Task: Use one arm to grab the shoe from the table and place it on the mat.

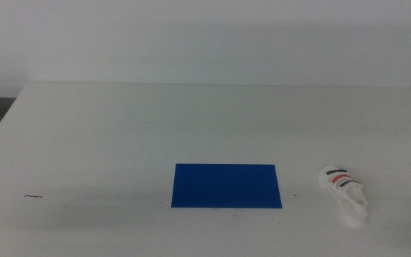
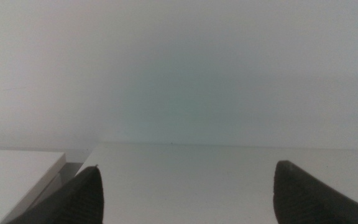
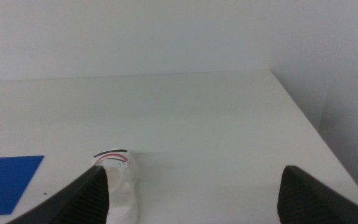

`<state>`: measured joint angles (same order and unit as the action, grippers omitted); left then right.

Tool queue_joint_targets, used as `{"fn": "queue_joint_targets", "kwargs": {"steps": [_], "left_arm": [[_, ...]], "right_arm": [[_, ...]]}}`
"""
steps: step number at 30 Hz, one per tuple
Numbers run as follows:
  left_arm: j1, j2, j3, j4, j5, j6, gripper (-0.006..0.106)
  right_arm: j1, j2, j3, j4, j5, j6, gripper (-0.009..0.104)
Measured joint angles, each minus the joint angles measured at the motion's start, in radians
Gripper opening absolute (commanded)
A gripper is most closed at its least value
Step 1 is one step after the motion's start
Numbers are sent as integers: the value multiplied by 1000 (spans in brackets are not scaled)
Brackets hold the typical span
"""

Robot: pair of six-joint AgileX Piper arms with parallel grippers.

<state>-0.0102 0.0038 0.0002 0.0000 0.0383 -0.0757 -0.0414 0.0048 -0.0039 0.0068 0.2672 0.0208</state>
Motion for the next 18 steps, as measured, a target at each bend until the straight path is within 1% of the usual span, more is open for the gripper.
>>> {"fn": "queue_joint_targets", "kwargs": {"steps": [2, 4, 6, 8, 9, 12, 16, 18], "left_arm": [[0, 0, 0, 0, 0, 0, 94], [0, 0, 0, 0, 0, 0, 94], [0, 0, 0, 0, 0, 0, 94], [0, 0, 0, 0, 0, 0, 94], [0, 0, 0, 0, 0, 0, 94], [0, 0, 0, 0, 0, 0, 94], [0, 0, 0, 0, 0, 0, 94], [0, 0, 0, 0, 0, 0, 94]], "right_arm": [[0, 0, 0, 23, 8, 0, 92], [0, -2, -24, 53, 70, 0, 92], [0, 24, -93, 92, 157, 9, 92], [2, 103, -200, 130, 216, 15, 92], [6, 156, -245, 139, 234, 15, 92], [38, 329, -428, 152, 309, 15, 92], [99, 596, -673, 152, 467, 13, 92], [129, 723, -773, 147, 508, 23, 92]]}}
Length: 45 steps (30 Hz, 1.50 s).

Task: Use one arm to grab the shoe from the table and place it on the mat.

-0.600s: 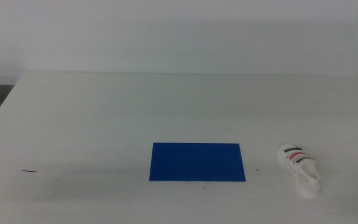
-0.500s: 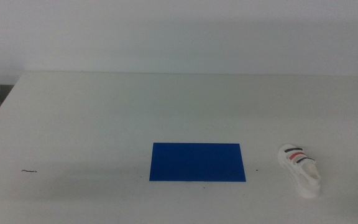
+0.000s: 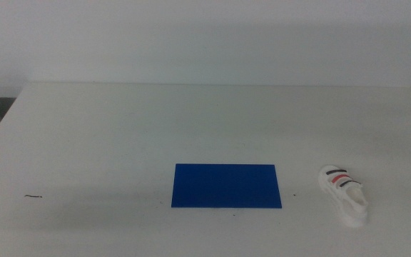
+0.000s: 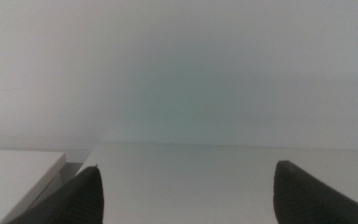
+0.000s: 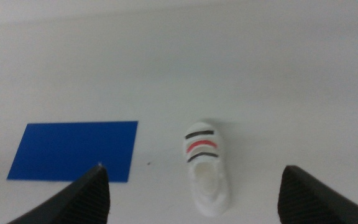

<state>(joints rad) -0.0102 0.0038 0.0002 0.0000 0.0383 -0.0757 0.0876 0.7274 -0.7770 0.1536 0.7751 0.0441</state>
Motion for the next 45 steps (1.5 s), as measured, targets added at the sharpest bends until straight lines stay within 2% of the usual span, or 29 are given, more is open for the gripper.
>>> {"fn": "queue_joint_targets", "kwargs": {"steps": [4, 7, 11, 16, 25, 26, 28, 30, 32, 33, 34, 36, 40, 45], "left_arm": [[0, 0, 0, 0, 0, 0, 94], [0, 0, 0, 0, 0, 0, 94], [0, 0, 0, 0, 0, 0, 94], [0, 0, 0, 0, 0, 0, 94], [0, 0, 0, 0, 0, 0, 94], [0, 0, 0, 0, 0, 0, 94], [0, 0, 0, 0, 0, 0, 94], [0, 0, 0, 0, 0, 0, 94], [0, 0, 0, 0, 0, 0, 94], [0, 0, 0, 0, 0, 0, 94], [0, 0, 0, 0, 0, 0, 94], [0, 0, 0, 0, 0, 0, 94], [0, 0, 0, 0, 0, 0, 94], [0, 0, 0, 0, 0, 0, 94]], "right_arm": [[59, 270, -195, -21, 146, 41, 92], [98, 445, -294, -70, 263, 48, 92], [140, 629, -353, -137, 308, 92, 92], [166, 813, -363, -161, 290, 115, 92], [171, 1039, -363, -205, 119, 101, 91], [171, 1060, -363, -205, 102, 101, 88], [171, 1094, -363, -205, 82, 104, 74], [173, 1119, -365, -205, 78, 104, 42], [180, 1126, -379, -211, 103, 112, 14], [190, 1126, -397, -219, 127, 115, 7], [205, 1126, -423, -229, 149, 115, 6], [240, 1126, -490, -253, 206, 120, 12], [338, 1154, -687, -296, 311, 132, 35], [471, 1283, -928, -305, 376, 51, 37]]}}
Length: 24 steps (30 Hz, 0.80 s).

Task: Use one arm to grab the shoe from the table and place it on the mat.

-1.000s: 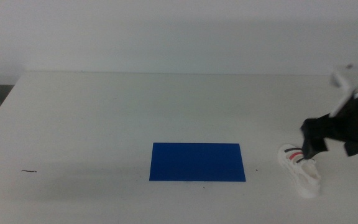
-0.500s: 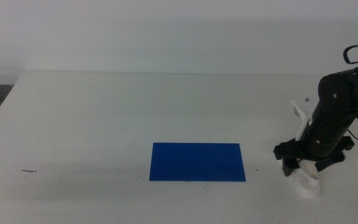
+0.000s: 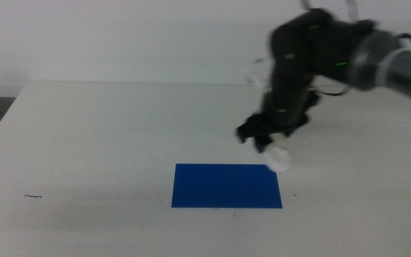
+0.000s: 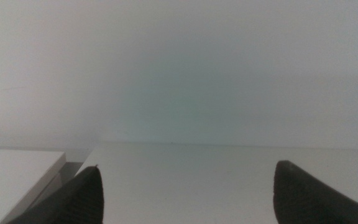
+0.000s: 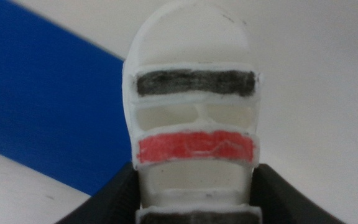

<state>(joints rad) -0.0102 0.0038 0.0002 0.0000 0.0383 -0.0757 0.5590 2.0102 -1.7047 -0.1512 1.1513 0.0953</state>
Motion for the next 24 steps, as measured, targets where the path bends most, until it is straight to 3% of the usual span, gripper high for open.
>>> {"fn": "queue_joint_targets", "kwargs": {"steps": [5, 10, 18, 24], "left_arm": [[0, 0, 0, 0, 0, 0, 94], [0, 0, 0, 0, 0, 0, 94], [0, 0, 0, 0, 0, 0, 94], [0, 0, 0, 0, 0, 0, 94]], "right_arm": [[79, 137, -159, 5, 51, -37, 30], [116, 200, -185, 7, 59, -95, 28], [150, 210, -190, 11, 58, -533, 28], [150, 211, -193, 11, 58, -692, 28]]}}
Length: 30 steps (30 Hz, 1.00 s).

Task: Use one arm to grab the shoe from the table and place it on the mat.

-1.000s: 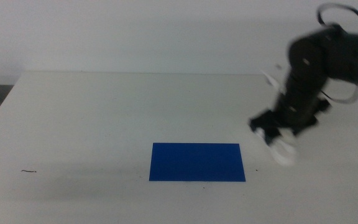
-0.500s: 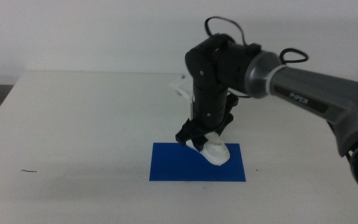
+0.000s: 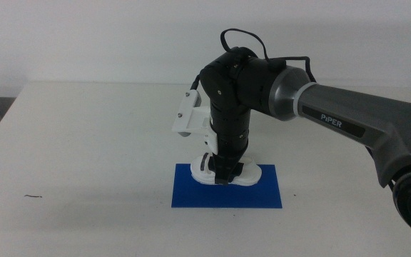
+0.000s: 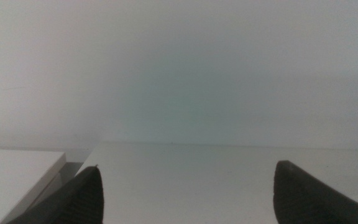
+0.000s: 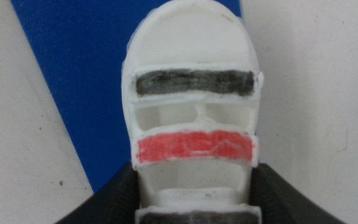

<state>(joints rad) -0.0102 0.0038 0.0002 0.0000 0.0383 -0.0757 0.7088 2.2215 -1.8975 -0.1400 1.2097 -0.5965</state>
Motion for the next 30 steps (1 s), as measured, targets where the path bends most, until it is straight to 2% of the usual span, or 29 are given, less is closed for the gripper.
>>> {"fn": "queue_joint_targets", "kwargs": {"steps": [9, 12, 14, 17, 21, 25, 30], "left_arm": [[0, 0, 0, 0, 0, 0, 94], [0, 0, 0, 0, 0, 0, 94], [0, 0, 0, 0, 0, 0, 94], [0, 0, 0, 0, 0, 0, 94], [0, 0, 0, 0, 0, 0, 94], [0, 0, 0, 0, 0, 0, 94], [0, 0, 0, 0, 0, 0, 94]], "right_arm": [[0, 36, 0, 23, -20, -104, 28], [0, 40, 0, 29, -39, -121, 34], [0, 40, 0, 31, -44, -121, 50], [0, 40, 0, 38, -49, -123, 90], [0, 10, 38, 57, -79, -134, 92], [-14, -195, 271, 81, -258, -77, 92], [-131, -680, 771, 88, -635, 261, 92]]}}
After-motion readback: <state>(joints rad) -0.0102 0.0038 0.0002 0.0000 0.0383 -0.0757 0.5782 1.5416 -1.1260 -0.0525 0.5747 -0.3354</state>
